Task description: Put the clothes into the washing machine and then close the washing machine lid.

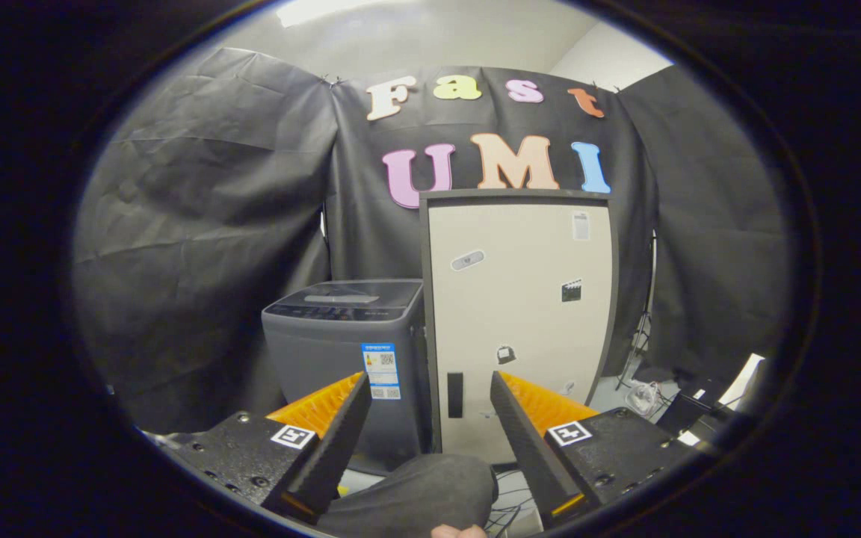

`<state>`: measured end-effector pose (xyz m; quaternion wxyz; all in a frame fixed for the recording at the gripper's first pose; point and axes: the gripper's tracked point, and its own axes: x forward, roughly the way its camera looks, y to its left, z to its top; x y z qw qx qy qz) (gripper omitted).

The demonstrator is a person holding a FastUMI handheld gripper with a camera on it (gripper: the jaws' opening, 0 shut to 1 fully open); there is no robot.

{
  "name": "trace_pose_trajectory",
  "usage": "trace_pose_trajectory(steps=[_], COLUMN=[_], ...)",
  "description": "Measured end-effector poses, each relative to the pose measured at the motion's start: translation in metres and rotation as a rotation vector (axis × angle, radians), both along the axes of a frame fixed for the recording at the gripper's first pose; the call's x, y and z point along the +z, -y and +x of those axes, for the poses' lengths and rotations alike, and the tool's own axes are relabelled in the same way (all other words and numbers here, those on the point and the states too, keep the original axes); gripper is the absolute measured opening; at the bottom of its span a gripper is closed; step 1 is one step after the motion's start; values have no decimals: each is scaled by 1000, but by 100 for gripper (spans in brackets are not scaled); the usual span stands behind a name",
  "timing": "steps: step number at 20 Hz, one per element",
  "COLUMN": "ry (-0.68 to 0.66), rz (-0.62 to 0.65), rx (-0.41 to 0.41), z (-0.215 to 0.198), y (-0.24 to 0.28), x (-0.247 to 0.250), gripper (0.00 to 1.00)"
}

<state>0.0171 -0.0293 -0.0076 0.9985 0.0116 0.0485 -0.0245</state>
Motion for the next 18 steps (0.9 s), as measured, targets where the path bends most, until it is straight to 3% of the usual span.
trace_pose_trajectory(steps=[18], ry=[-4], rz=[5], rx=[4], z=[0], y=[-5], x=[3], gripper=[97])
